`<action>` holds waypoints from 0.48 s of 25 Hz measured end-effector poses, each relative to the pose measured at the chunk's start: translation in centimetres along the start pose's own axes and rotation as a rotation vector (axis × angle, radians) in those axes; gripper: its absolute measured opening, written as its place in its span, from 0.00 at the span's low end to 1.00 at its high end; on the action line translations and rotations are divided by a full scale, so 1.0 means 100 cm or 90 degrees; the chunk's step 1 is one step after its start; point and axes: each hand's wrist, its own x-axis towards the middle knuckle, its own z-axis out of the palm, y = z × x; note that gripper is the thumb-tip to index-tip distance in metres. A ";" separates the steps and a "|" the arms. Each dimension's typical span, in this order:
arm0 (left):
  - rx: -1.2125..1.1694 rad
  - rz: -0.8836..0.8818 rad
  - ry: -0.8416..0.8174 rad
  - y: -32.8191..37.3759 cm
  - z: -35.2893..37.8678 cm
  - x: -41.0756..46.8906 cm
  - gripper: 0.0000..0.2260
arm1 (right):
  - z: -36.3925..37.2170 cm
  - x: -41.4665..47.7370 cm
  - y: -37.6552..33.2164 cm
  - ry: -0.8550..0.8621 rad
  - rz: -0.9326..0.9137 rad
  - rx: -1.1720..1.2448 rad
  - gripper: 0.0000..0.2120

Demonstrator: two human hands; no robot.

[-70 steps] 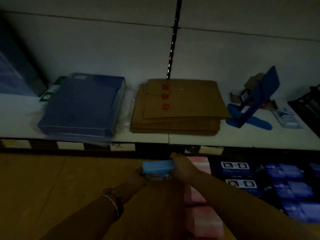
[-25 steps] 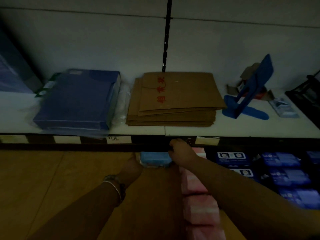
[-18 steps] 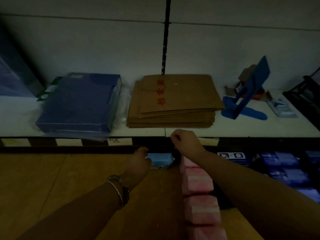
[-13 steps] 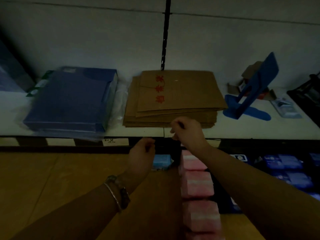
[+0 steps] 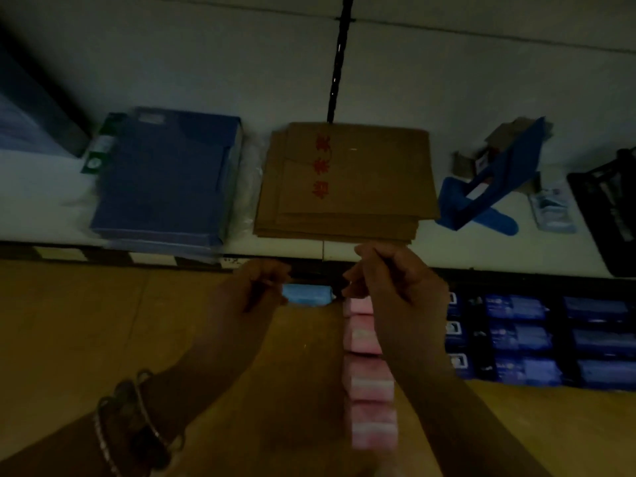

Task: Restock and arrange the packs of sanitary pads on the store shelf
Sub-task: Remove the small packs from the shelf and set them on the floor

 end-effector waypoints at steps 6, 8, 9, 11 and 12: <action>-0.141 0.009 0.001 0.131 -0.034 -0.043 0.13 | -0.067 -0.009 -0.135 -0.009 -0.112 -0.036 0.04; -0.173 0.008 -0.006 0.176 -0.044 -0.072 0.13 | -0.090 -0.015 -0.185 0.011 -0.134 -0.028 0.05; -0.183 0.010 -0.006 0.199 -0.051 -0.085 0.13 | -0.101 -0.019 -0.212 0.018 -0.144 -0.033 0.06; -0.184 0.025 -0.002 0.243 -0.066 -0.111 0.13 | -0.122 -0.026 -0.259 0.035 -0.141 -0.030 0.06; -0.183 0.036 0.009 0.262 -0.072 -0.123 0.13 | -0.132 -0.029 -0.280 0.050 -0.145 -0.025 0.07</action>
